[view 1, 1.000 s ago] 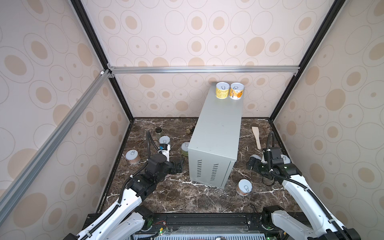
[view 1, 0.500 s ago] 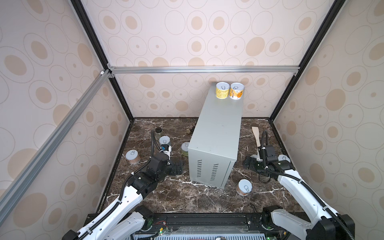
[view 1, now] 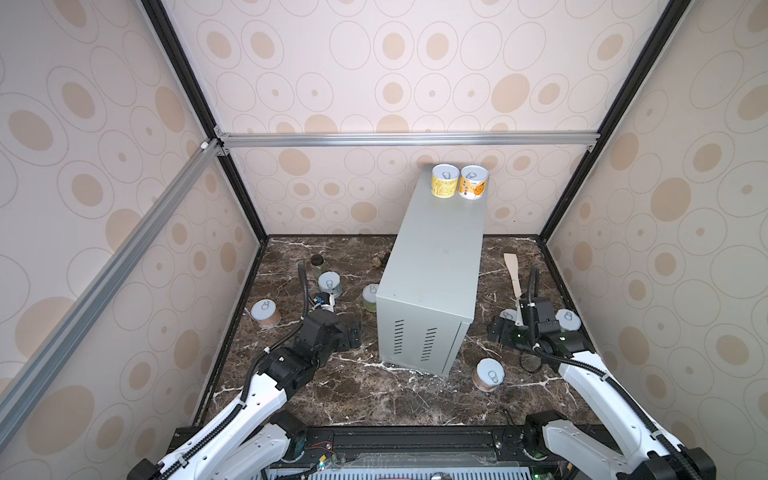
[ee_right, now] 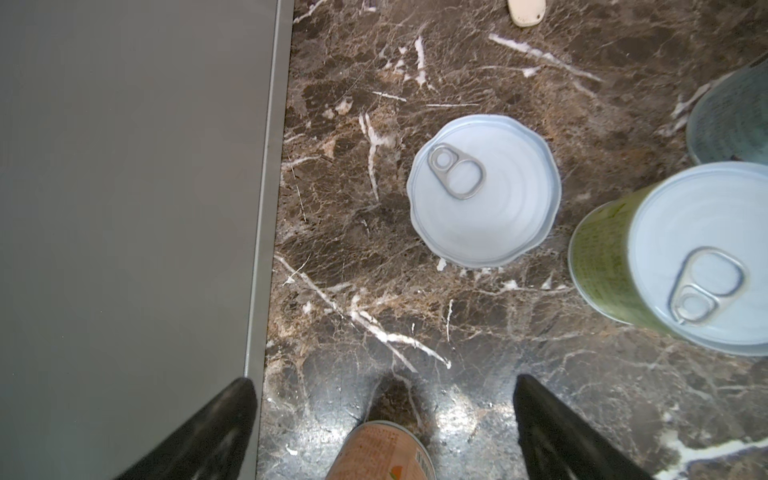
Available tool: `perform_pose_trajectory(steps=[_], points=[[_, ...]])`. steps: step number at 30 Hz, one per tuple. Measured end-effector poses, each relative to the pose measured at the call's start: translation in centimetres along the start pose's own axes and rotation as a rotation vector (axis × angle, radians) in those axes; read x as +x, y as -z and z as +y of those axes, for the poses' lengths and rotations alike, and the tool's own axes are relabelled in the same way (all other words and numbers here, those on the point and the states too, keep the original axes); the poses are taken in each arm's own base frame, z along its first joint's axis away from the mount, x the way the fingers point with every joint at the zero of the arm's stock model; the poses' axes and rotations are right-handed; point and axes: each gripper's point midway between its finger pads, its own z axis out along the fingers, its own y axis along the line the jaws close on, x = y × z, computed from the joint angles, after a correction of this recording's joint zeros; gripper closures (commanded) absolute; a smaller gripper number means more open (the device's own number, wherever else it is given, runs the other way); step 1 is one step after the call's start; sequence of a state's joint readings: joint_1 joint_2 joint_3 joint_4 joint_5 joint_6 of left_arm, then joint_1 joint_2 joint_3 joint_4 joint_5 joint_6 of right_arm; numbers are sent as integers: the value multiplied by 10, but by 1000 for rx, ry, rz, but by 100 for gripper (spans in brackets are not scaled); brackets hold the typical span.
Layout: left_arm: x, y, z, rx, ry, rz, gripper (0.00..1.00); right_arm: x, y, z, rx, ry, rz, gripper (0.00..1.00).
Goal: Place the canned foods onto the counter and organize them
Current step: 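Lower the right gripper onto a white-lidded can while the left gripper hovers over cans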
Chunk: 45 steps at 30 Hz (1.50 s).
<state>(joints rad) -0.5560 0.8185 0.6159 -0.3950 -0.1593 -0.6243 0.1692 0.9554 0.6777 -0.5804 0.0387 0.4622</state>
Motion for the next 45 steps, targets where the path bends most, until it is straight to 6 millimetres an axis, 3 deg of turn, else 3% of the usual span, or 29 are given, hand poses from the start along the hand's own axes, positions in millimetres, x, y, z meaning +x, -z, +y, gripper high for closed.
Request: perform_pose_trajectory(steps=[8, 19, 25, 37, 45], points=[[8, -1, 8, -19, 7, 1, 1, 3, -1, -21, 84, -46, -60, 1], [13, -7, 11, -38, 9, 20, 1, -5, -34, -44, 232, -67, -100, 1], [11, -6, 11, -33, 14, 9, 1, -15, -54, -48, 272, -74, -104, 1], [7, -3, 12, -34, 19, -12, 1, -41, -93, -37, 303, -74, -43, 0], [5, 1, 12, -29, 26, -29, 1, -39, -105, -41, 325, -77, -10, 14]])
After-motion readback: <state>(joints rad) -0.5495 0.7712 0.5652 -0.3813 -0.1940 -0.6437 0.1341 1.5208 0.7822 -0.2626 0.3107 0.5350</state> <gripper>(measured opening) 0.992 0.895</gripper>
